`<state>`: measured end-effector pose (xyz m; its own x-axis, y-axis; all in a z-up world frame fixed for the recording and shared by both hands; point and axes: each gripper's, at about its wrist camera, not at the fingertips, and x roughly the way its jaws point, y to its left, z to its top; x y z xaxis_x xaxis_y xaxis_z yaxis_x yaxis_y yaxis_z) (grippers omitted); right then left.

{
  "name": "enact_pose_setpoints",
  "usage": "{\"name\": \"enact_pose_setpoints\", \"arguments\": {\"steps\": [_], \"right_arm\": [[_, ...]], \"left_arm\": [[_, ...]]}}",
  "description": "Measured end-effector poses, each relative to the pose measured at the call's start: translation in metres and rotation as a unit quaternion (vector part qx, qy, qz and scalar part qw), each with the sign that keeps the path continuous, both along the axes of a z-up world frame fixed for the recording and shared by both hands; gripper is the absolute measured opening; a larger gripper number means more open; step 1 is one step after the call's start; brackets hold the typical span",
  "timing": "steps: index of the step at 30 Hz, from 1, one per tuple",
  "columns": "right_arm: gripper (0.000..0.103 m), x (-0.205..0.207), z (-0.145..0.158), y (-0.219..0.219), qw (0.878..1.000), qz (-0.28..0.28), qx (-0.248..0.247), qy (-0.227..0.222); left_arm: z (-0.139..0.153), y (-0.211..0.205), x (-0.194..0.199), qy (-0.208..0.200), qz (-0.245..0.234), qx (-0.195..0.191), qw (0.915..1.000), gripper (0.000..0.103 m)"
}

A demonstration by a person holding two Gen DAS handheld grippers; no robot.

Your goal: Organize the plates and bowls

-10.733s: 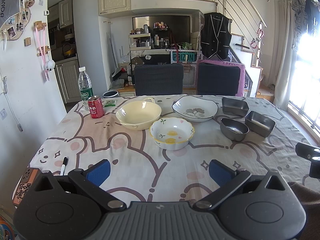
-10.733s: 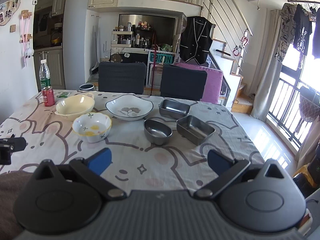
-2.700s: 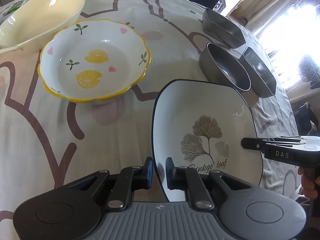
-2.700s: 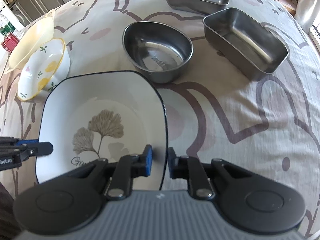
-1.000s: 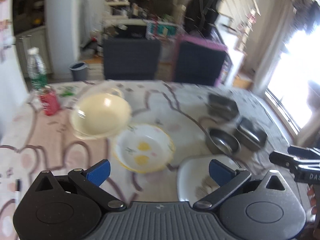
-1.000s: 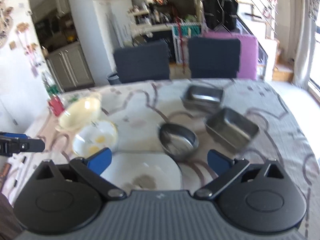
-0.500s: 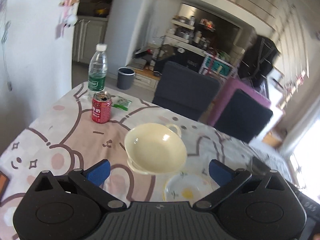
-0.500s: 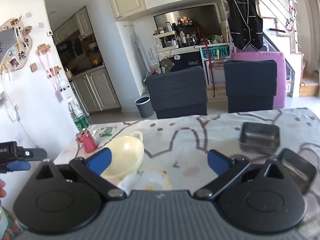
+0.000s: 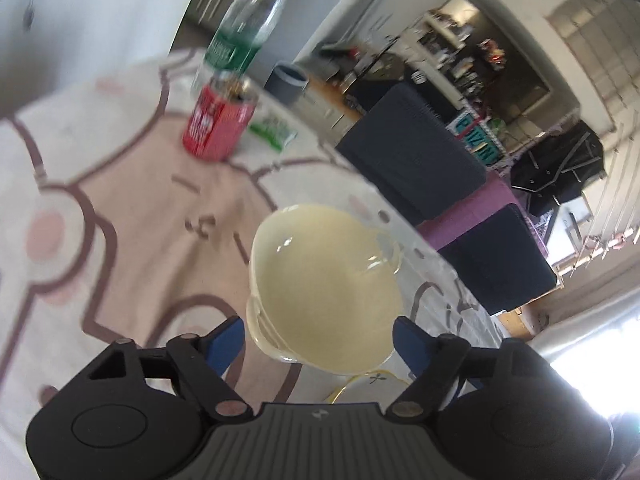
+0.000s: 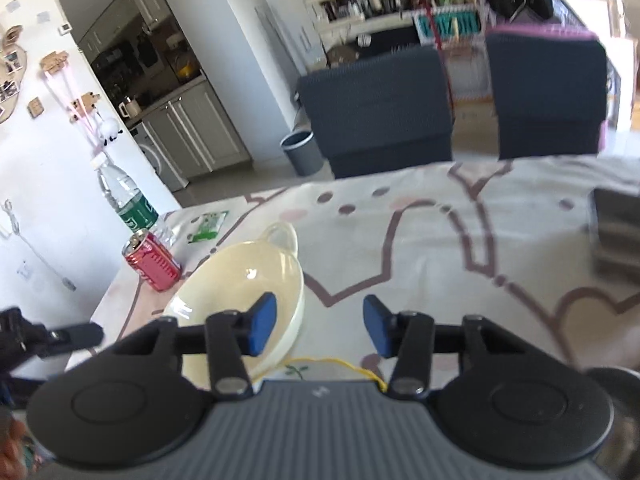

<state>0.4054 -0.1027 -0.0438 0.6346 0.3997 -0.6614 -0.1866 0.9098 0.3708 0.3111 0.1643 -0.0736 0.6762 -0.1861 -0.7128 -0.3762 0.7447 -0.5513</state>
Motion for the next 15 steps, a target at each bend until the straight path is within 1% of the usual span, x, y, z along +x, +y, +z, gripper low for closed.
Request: {"name": "enact_pose_setpoints", "arguments": {"steps": [2, 4, 5, 7, 9, 10, 12, 14, 15], "right_arm": [[0.046, 0.015, -0.01, 0.006, 1.0, 0.009, 0.007, 0.013], [0.042, 0.025, -0.019, 0.016, 1.0, 0.016, 0.011, 0.023], [0.042, 0.032, -0.024, 0.022, 0.999, 0.021, 0.012, 0.025], [0.042, 0.041, -0.027, 0.03, 0.999, 0.03, 0.004, 0.024], [0.042, 0.044, -0.032, 0.032, 0.999, 0.028, -0.002, 0.022], [0.042, 0.047, -0.036, 0.032, 0.999, 0.029, 0.004, 0.026], [0.042, 0.048, -0.041, 0.032, 0.999, 0.031, 0.014, 0.038], [0.041, 0.049, -0.046, 0.032, 0.998, 0.038, 0.013, 0.043], [0.036, 0.049, -0.047, 0.033, 0.998, 0.044, 0.013, 0.042]], "left_arm": [[-0.014, -0.001, 0.008, 0.016, -0.001, -0.023, 0.9996, 0.068], [-0.024, -0.002, 0.013, 0.03, 0.002, -0.036, 0.9989, 0.062], [-0.021, -0.003, 0.012, 0.023, 0.009, -0.027, 0.9993, 0.06], [-0.019, -0.004, 0.018, 0.01, 0.0, -0.02, 0.9998, 0.057], [-0.023, -0.007, 0.021, 0.021, 0.001, -0.01, 0.9997, 0.052], [-0.023, -0.007, 0.02, 0.023, 0.001, -0.008, 0.9997, 0.048], [-0.02, -0.006, 0.015, 0.028, 0.011, -0.006, 0.9995, 0.047], [-0.018, -0.004, 0.01, 0.028, 0.018, -0.003, 0.9994, 0.047], [-0.019, -0.003, 0.008, 0.033, 0.024, 0.0, 0.9992, 0.047]]}}
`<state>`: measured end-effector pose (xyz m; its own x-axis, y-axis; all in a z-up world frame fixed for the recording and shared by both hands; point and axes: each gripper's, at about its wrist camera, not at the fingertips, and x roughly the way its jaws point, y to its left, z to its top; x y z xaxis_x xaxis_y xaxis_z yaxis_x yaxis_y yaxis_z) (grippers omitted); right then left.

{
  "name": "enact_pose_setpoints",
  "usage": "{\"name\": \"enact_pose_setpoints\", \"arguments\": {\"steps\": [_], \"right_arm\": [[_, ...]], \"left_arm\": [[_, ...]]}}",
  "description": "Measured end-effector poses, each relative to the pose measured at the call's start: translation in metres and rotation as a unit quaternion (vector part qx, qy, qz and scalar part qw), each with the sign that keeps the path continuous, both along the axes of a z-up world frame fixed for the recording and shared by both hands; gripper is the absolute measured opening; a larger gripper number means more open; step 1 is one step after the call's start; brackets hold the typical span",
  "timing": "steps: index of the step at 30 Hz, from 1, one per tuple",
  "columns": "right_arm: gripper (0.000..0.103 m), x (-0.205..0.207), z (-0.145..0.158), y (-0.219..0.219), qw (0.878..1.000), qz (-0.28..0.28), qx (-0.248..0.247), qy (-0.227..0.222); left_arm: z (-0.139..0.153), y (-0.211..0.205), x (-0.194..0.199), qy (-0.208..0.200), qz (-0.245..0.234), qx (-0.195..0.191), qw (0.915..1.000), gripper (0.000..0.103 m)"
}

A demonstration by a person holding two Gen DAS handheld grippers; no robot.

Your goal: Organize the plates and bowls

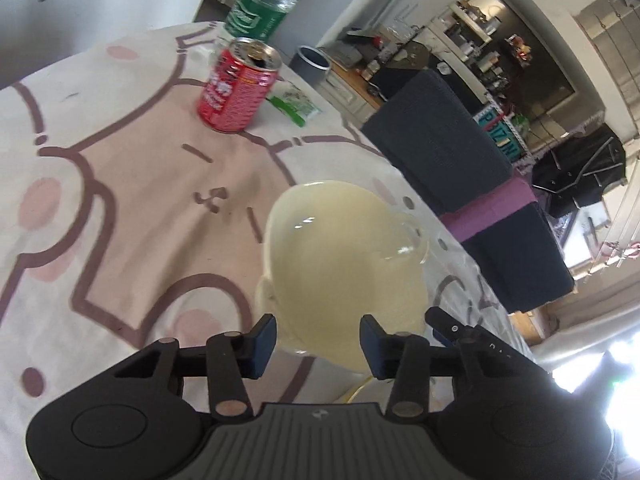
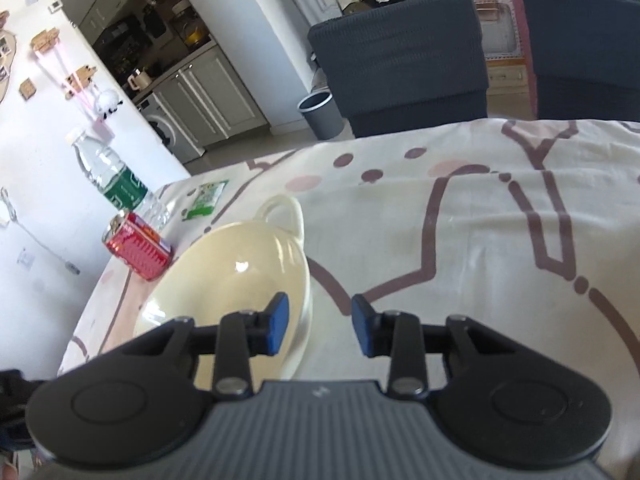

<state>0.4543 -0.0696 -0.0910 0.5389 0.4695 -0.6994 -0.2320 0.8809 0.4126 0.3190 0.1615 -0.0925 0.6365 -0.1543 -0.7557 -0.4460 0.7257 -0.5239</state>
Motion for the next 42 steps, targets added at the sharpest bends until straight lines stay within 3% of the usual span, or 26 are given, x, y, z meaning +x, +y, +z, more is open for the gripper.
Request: {"name": "enact_pose_setpoints", "arguments": {"steps": [4, 6, 7, 10, 18, 23, 27, 28, 30, 34, 35, 37, 38, 42], "right_arm": [[0.019, 0.002, -0.005, 0.004, 1.0, 0.016, 0.008, 0.006], [0.009, 0.0, -0.003, 0.009, 1.0, 0.029, 0.005, 0.001], [0.009, -0.001, 0.0, 0.011, 0.999, 0.032, -0.006, -0.004], [0.009, -0.01, 0.004, 0.017, 0.998, 0.046, -0.033, -0.024], [0.017, -0.029, 0.01, 0.024, 0.994, 0.107, -0.022, -0.005], [0.015, -0.036, 0.016, 0.037, 0.987, 0.158, -0.034, -0.011], [0.022, -0.02, 0.018, 0.02, 0.995, 0.093, -0.023, -0.028], [0.027, -0.013, 0.019, 0.013, 0.997, 0.076, -0.004, -0.024], [0.046, 0.001, 0.017, 0.007, 0.998, 0.048, 0.024, -0.02], [0.047, 0.026, 0.002, 0.007, 0.998, 0.014, 0.054, -0.011], [0.047, 0.031, -0.002, 0.007, 0.998, 0.008, 0.066, -0.007], [0.035, 0.037, -0.008, 0.007, 0.996, -0.003, 0.086, 0.0], [0.023, 0.039, -0.01, 0.008, 0.996, -0.003, 0.093, 0.003], [0.011, 0.04, -0.013, 0.013, 0.998, -0.003, 0.07, -0.001]], "left_arm": [[-0.007, 0.005, -0.007, 0.014, 0.014, -0.015, 0.9997, 0.045], [-0.014, 0.005, -0.005, 0.017, 0.01, -0.034, 0.9992, 0.036], [-0.018, 0.004, -0.003, 0.017, 0.007, -0.038, 0.9991, 0.026], [-0.022, 0.003, -0.001, 0.024, 0.02, -0.024, 0.9992, 0.025], [-0.019, 0.034, 0.004, 0.002, 0.075, 0.024, 0.9969, 0.025], [-0.021, 0.045, 0.011, -0.007, 0.063, 0.038, 0.9973, 0.021], [-0.023, 0.046, 0.015, -0.003, 0.043, 0.045, 0.9981, 0.021], [-0.024, 0.046, 0.016, -0.003, 0.037, 0.047, 0.9982, 0.021], [-0.028, 0.046, 0.018, -0.003, 0.027, 0.044, 0.9987, 0.021], [-0.03, 0.047, 0.02, -0.001, 0.019, 0.038, 0.9991, 0.021], [-0.031, 0.048, 0.02, -0.001, 0.017, 0.034, 0.9993, 0.021], [-0.033, 0.052, 0.021, -0.001, 0.022, 0.018, 0.9996, 0.021], [-0.034, 0.054, 0.022, -0.001, 0.025, 0.008, 0.9996, 0.022], [-0.036, 0.06, 0.025, -0.003, 0.021, -0.002, 0.9998, 0.022]]}}
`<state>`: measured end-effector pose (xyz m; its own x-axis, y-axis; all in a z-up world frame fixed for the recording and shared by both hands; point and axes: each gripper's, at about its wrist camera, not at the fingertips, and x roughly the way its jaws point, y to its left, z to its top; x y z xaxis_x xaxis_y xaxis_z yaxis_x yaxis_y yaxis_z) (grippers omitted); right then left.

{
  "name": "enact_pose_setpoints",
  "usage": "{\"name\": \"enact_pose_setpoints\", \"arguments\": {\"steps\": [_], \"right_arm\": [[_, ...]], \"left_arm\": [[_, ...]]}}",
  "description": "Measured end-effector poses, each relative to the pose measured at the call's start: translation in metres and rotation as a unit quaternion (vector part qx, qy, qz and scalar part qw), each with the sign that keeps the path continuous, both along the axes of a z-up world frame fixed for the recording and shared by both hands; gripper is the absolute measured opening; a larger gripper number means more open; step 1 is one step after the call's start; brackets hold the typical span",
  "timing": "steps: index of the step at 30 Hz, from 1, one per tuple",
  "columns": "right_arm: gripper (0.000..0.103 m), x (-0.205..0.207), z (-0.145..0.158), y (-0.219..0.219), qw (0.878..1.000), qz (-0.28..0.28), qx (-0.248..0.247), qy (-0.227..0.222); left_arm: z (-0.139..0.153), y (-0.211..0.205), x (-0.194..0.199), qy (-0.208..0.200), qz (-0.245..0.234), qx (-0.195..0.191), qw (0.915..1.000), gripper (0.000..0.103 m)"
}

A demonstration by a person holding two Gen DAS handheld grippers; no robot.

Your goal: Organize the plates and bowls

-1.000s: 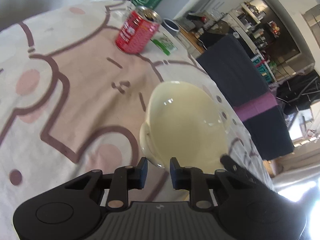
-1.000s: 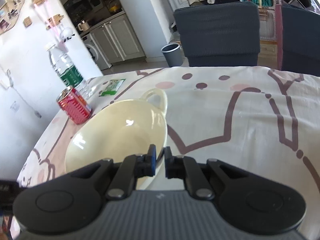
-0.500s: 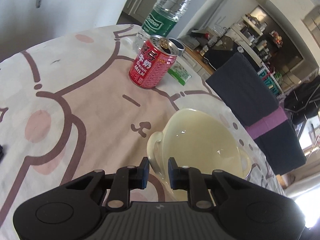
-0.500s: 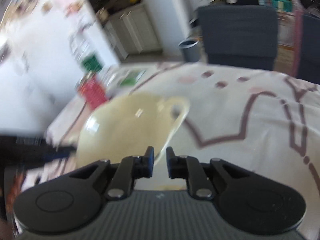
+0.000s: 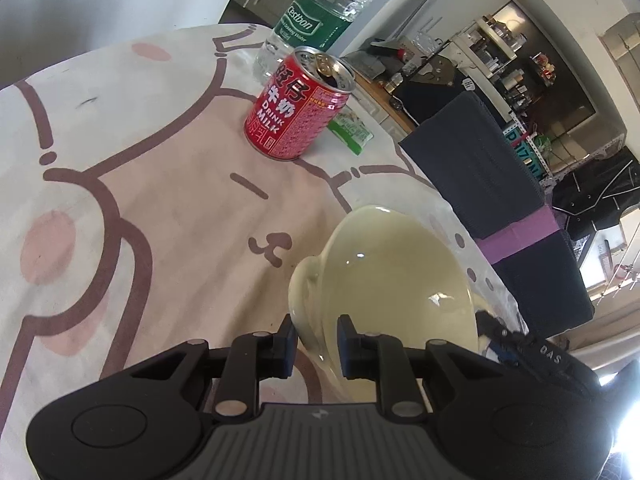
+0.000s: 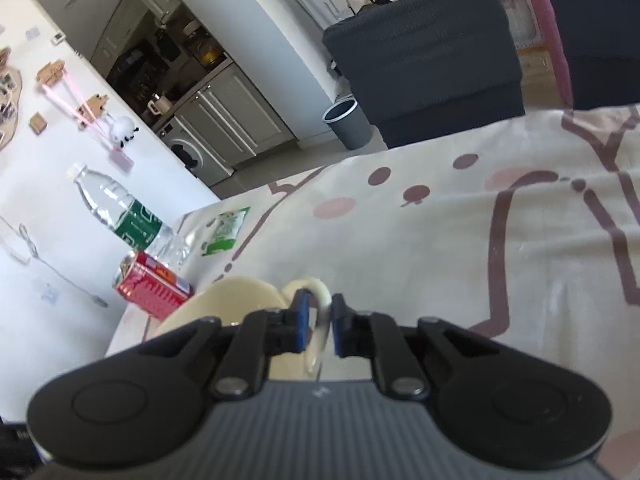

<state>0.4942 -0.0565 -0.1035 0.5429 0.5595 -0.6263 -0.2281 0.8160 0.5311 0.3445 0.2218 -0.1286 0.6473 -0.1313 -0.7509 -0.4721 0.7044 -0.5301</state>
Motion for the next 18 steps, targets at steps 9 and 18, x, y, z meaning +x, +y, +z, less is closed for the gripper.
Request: {"name": "enact_pose_setpoints", "arguments": {"steps": [9, 18], "right_arm": [[0.017, -0.027, 0.013, -0.001, 0.997, 0.049, -0.065, 0.01], [0.018, -0.022, 0.01, 0.006, 0.995, 0.065, -0.081, -0.003]], "left_arm": [[-0.002, 0.016, 0.009, -0.015, -0.02, -0.002, 0.9997, 0.022], [-0.002, 0.017, 0.023, -0.016, -0.078, 0.058, 0.9952, 0.022]]}}
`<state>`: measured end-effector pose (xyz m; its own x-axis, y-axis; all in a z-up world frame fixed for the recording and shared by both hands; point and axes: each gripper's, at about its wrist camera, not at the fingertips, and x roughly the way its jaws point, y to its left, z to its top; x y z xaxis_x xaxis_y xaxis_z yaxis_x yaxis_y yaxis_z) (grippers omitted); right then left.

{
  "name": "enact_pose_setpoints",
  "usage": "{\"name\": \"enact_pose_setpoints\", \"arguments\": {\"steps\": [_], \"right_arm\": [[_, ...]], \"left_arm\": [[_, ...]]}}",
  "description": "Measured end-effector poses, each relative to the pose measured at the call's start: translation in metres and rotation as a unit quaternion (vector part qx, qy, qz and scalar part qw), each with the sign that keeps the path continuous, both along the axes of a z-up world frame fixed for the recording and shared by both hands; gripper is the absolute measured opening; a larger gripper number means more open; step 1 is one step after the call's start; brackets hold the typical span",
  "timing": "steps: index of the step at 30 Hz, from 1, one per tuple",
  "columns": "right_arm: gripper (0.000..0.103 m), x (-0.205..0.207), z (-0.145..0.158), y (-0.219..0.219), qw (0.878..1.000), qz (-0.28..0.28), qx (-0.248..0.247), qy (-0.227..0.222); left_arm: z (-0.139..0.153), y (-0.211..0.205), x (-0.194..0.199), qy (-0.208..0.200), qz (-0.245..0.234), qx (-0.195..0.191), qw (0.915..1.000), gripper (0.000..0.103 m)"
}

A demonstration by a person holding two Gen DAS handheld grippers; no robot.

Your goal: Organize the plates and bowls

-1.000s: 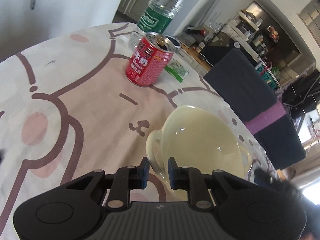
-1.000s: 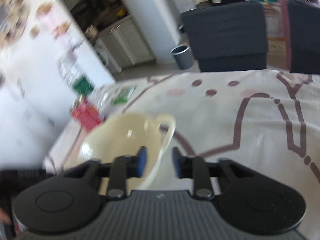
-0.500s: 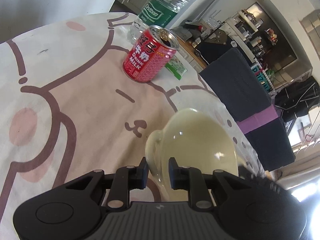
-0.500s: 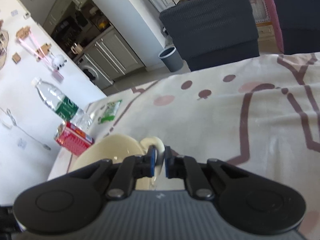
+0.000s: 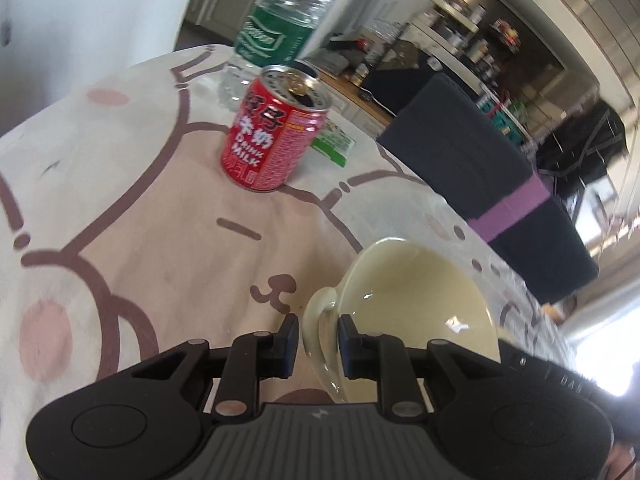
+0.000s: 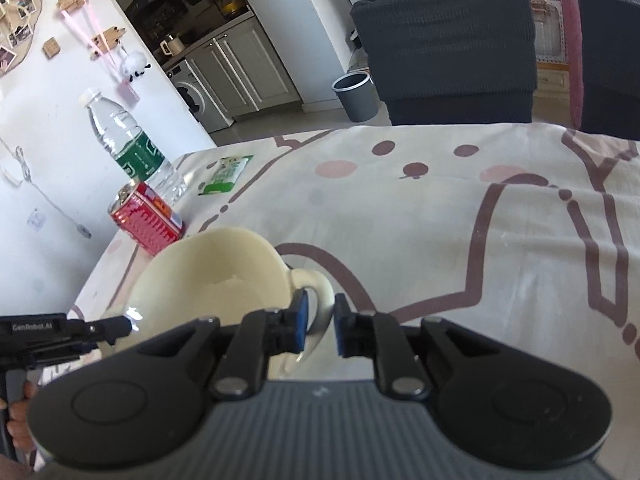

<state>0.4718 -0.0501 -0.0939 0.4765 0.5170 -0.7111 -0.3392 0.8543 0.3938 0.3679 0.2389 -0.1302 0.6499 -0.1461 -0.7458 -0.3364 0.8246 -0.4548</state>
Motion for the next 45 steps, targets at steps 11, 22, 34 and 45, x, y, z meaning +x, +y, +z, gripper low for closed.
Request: {"name": "enact_pose_setpoints", "arguments": {"steps": [11, 22, 34, 45], "right_arm": [[0.031, 0.012, -0.002, -0.011, 0.999, 0.014, 0.017, 0.03], [0.045, 0.017, 0.007, -0.036, 0.998, 0.02, 0.059, 0.033], [0.028, 0.014, -0.007, 0.004, 0.999, 0.032, 0.02, 0.035], [0.029, 0.009, -0.002, 0.008, 0.998, 0.057, -0.015, 0.021]], "left_arm": [[-0.006, 0.008, 0.005, 0.001, -0.027, -0.019, 0.9994, 0.021], [-0.007, 0.009, 0.007, 0.002, -0.033, -0.019, 0.9993, 0.022], [-0.008, 0.006, 0.01, 0.009, -0.052, -0.012, 0.9986, 0.021], [-0.004, 0.005, 0.01, 0.013, -0.056, -0.001, 0.9984, 0.019]]}}
